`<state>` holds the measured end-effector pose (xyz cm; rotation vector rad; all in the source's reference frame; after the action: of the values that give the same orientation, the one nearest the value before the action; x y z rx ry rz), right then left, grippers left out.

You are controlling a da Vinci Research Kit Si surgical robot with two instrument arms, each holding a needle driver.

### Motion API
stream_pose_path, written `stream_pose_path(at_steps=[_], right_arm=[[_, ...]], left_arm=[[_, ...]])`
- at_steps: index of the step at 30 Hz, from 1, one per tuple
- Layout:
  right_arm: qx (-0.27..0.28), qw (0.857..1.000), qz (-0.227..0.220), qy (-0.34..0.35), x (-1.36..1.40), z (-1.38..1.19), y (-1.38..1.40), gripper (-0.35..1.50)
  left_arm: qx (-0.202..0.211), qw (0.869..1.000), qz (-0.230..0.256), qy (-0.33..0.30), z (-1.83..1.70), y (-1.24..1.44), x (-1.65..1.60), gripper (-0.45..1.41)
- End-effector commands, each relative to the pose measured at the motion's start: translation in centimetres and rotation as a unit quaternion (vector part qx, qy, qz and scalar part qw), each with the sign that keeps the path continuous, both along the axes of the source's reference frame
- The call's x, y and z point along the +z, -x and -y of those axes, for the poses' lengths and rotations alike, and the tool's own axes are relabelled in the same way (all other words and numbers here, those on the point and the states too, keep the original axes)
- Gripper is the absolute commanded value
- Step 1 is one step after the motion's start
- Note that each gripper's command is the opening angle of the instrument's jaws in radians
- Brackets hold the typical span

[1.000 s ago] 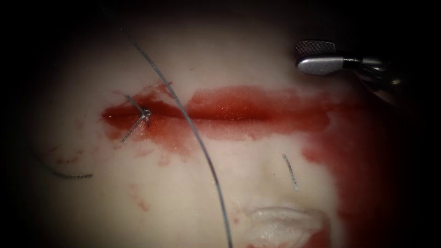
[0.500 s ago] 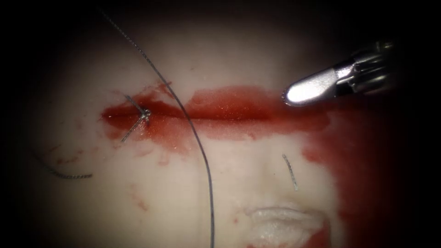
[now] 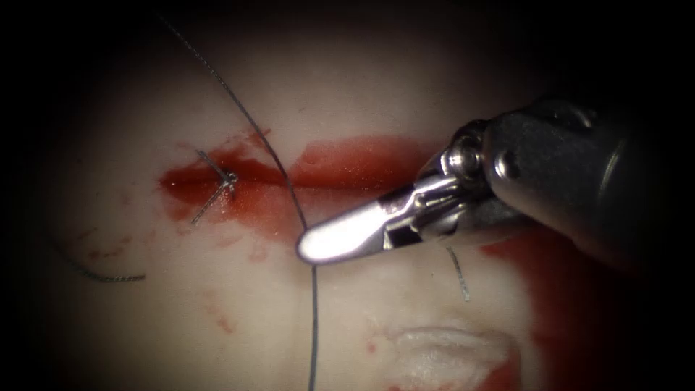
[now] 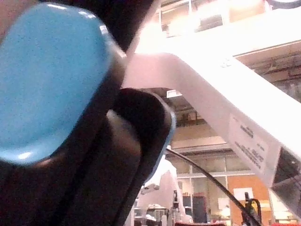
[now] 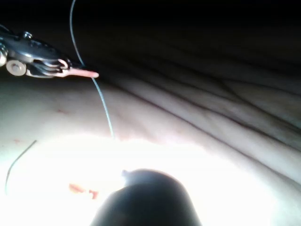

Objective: Wound Closure

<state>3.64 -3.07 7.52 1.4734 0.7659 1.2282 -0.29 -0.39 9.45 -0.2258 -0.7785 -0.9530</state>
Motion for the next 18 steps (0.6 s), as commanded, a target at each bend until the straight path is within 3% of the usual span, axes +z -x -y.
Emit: stream_pose_path(at_steps=[1, 10, 14, 18], right_arm=[[-0.001, 1.0, 0.0, -0.003, 0.0, -0.05, -0.09, 0.71], [-0.007, 1.0, -0.001, -0.006, 0.0, 0.01, -0.09, 0.79], [-0.014, 1.0, -0.003, -0.012, 0.01, 0.02, -0.1, 0.64], [-0.028, 0.999, -0.004, -0.021, 0.04, 0.1, -0.14, 0.62]], left_arm=[[-0.003, 1.0, 0.002, 0.002, -0.13, 0.05, -0.05, -0.45], [-0.008, 1.0, 0.005, -0.004, -0.13, 0.05, -0.06, -0.45], [-0.01, 1.0, 0.008, -0.007, -0.13, 0.05, -0.07, -0.45], [-0.013, 1.0, 0.009, -0.006, -0.13, 0.05, -0.08, -0.45]])
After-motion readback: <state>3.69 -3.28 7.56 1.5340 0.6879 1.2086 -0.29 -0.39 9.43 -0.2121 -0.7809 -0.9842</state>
